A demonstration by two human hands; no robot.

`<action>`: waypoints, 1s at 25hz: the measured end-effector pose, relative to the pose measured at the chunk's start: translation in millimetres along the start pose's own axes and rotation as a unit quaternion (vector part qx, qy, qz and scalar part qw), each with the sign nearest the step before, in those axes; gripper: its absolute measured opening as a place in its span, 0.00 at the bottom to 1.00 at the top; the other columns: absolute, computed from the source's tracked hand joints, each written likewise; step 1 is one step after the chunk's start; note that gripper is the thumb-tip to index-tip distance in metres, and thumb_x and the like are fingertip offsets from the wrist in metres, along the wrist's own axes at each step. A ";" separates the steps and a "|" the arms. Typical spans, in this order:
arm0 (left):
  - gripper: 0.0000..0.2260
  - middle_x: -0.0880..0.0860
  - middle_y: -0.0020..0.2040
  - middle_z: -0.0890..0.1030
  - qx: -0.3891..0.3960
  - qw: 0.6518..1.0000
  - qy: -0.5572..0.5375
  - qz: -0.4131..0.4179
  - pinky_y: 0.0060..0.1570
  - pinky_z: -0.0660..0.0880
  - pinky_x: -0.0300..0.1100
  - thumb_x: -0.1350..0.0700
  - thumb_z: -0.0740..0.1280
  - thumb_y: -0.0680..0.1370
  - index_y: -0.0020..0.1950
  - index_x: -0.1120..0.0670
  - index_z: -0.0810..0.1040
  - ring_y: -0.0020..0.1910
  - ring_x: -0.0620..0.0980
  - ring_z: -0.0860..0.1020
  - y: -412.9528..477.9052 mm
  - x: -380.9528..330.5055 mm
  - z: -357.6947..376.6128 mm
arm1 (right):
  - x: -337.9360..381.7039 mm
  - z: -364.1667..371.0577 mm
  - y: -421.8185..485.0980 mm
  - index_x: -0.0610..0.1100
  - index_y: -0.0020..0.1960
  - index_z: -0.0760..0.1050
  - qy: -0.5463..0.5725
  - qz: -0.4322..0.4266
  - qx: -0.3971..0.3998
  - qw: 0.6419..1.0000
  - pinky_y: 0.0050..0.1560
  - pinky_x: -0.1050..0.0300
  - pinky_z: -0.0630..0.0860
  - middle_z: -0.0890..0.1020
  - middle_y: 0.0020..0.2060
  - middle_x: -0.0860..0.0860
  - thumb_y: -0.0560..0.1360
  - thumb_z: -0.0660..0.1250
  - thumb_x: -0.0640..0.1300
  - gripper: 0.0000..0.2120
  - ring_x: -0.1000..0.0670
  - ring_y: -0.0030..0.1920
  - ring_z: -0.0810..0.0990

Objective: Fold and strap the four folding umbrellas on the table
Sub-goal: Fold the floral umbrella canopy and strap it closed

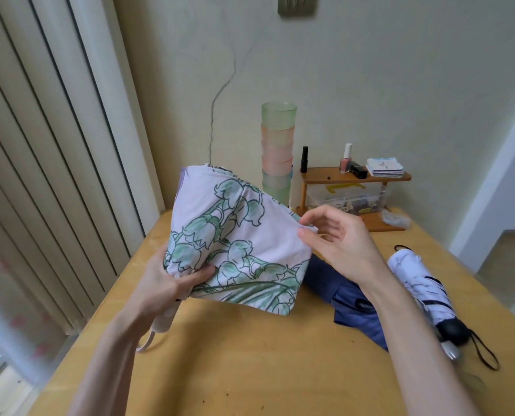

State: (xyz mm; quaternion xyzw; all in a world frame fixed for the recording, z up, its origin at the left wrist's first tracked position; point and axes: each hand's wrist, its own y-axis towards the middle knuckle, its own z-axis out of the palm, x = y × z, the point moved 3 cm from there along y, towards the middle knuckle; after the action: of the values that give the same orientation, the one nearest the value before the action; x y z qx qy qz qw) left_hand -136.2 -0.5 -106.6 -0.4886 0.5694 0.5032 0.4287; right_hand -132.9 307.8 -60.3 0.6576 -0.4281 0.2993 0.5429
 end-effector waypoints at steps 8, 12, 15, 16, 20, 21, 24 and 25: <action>0.31 0.51 0.51 0.89 0.009 1.000 0.029 0.001 0.54 0.79 0.71 0.57 0.87 0.63 0.63 0.48 0.80 0.53 0.66 0.85 -2.5 -3.6 -1.6 | -11.9 -14.4 -2.6 0.48 0.45 0.82 -0.143 0.070 0.033 0.987 0.46 0.57 0.82 0.86 0.38 0.52 0.74 0.79 0.54 0.10 0.53 0.39 0.84; 0.29 0.51 0.50 0.89 -0.005 1.000 0.017 0.009 0.52 0.81 0.66 0.53 0.84 0.62 0.61 0.47 0.80 0.51 0.65 0.85 0.5 -2.7 1.7 | -11.8 -18.8 -0.6 0.43 0.45 0.83 -0.079 0.083 0.000 0.993 0.45 0.63 0.81 0.88 0.39 0.49 0.73 0.80 0.47 0.09 0.52 0.40 0.86; 0.29 0.52 0.50 0.88 -0.008 1.000 -0.008 0.009 0.54 0.82 0.64 0.56 0.87 0.63 0.60 0.48 0.80 0.49 0.60 0.86 1.4 -1.5 14.9 | -12.7 -11.3 -0.4 0.42 0.52 0.81 0.035 0.085 -0.071 0.993 0.46 0.63 0.82 0.89 0.43 0.51 0.76 0.78 0.42 0.08 0.54 0.44 0.87; 0.27 0.51 0.50 0.89 -0.007 1.000 -0.019 0.006 0.52 0.83 0.60 0.57 0.87 0.65 0.61 0.49 0.80 0.50 0.58 0.87 1.9 0.1 18.4 | -15.0 -7.4 -1.1 0.44 0.56 0.80 0.072 0.100 -0.071 0.990 0.47 0.61 0.82 0.89 0.46 0.52 0.78 0.76 0.43 0.09 0.53 0.47 0.88; 0.22 0.48 0.51 0.89 -0.016 0.998 -0.058 0.006 0.40 0.84 0.41 0.61 0.81 0.71 0.63 0.52 0.80 0.48 0.51 0.88 3.2 0.1 23.2 | -27.8 4.2 -0.7 0.40 0.52 0.83 0.030 0.111 -0.070 0.991 0.53 0.46 0.82 0.89 0.44 0.45 0.83 0.69 0.50 0.13 0.43 0.49 0.88; 0.21 0.48 0.51 0.89 -0.022 0.998 -0.064 0.007 0.39 0.83 0.39 0.61 0.80 0.72 0.63 0.53 0.80 0.48 0.49 0.88 4.2 0.5 24.5 | -28.3 6.1 0.6 0.37 0.48 0.81 0.010 0.089 -0.096 0.991 0.48 0.46 0.80 0.87 0.40 0.44 0.84 0.68 0.50 0.16 0.43 0.43 0.86; 0.19 0.47 0.51 0.89 -0.042 0.996 -0.083 0.002 0.39 0.82 0.36 0.61 0.79 0.74 0.63 0.52 0.81 0.48 0.47 0.88 5.9 1.9 33.1 | -24.1 15.9 0.4 0.40 0.38 0.70 -0.053 0.032 -0.159 0.985 0.33 0.56 0.62 0.69 0.26 0.55 0.85 0.65 0.53 0.22 0.56 0.29 0.65; 0.18 0.47 0.51 0.89 -0.051 0.995 -0.084 -0.001 0.40 0.82 0.38 0.60 0.79 0.74 0.62 0.52 0.81 0.48 0.48 0.88 6.8 3.5 36.2 | -23.9 19.9 0.1 0.43 0.36 0.67 -0.063 0.045 -0.149 0.986 0.33 0.57 0.59 0.66 0.25 0.57 0.85 0.64 0.56 0.23 0.57 0.28 0.62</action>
State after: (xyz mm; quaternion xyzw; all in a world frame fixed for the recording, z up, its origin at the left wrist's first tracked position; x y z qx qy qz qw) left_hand -143.6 35.1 -113.6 -0.4661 0.5043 0.5707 0.4503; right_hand -145.2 294.2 -85.4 0.5667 -0.5304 0.2141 0.5930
